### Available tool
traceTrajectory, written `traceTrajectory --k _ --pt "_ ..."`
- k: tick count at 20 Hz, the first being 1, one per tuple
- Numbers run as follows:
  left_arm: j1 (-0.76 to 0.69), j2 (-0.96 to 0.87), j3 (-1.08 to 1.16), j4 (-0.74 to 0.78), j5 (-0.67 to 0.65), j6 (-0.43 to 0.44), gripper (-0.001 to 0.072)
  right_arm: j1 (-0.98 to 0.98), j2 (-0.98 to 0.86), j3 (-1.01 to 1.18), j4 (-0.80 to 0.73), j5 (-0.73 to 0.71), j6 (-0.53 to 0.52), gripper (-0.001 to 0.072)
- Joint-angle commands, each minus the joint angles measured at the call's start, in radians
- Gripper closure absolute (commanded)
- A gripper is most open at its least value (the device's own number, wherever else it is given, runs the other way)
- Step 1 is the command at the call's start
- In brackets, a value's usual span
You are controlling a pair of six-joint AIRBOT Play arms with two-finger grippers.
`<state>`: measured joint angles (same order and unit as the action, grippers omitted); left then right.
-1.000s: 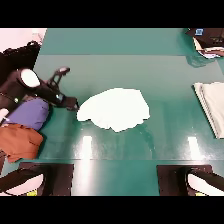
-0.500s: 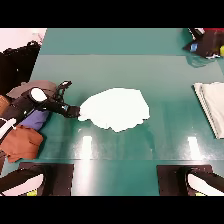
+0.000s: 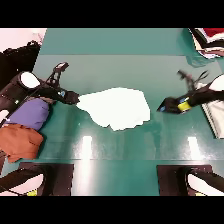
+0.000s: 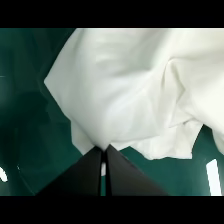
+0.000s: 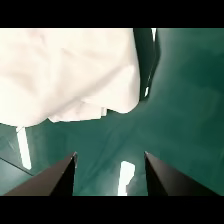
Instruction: Fold the shirts.
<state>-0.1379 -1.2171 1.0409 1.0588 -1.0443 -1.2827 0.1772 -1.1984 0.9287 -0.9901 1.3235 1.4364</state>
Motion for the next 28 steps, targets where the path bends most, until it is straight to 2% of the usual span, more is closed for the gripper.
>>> traceTrajectory --k 1,6,11,13,16,20,24,28 --pt "0.000 0.000 0.024 0.003 -0.004 0.001 0.0686 0.061 -0.087 -0.166 0.153 -0.139 -0.042 0.0223" --pt "0.000 0.000 0.024 0.003 -0.003 0.001 0.0686 0.114 -0.153 -0.175 0.206 -0.307 -0.042 0.0223" --pt "0.000 0.000 0.024 0.003 0.003 0.000 0.0686 0.110 -0.151 -0.175 0.213 -0.402 -0.042 0.0245" --pt "0.000 0.000 0.024 0.003 0.004 0.000 0.0686 0.111 -0.150 -0.174 0.213 -0.449 -0.042 0.0438" --pt "0.000 0.001 0.030 0.003 0.000 0.000 0.0686 0.110 -0.150 -0.172 0.212 -0.494 -0.042 0.0689" --pt "0.000 0.003 0.143 0.014 -0.056 0.000 0.0687 0.109 -0.116 -0.070 0.167 -0.475 -0.044 0.0690" --pt "0.000 0.034 0.443 0.021 -0.156 0.000 0.0687 0.097 0.037 0.165 0.032 -0.432 -0.043 0.0690" --pt "0.000 0.148 0.744 0.026 -0.195 -0.001 0.0687 0.034 0.206 0.402 -0.007 -0.362 -0.043 0.0689"
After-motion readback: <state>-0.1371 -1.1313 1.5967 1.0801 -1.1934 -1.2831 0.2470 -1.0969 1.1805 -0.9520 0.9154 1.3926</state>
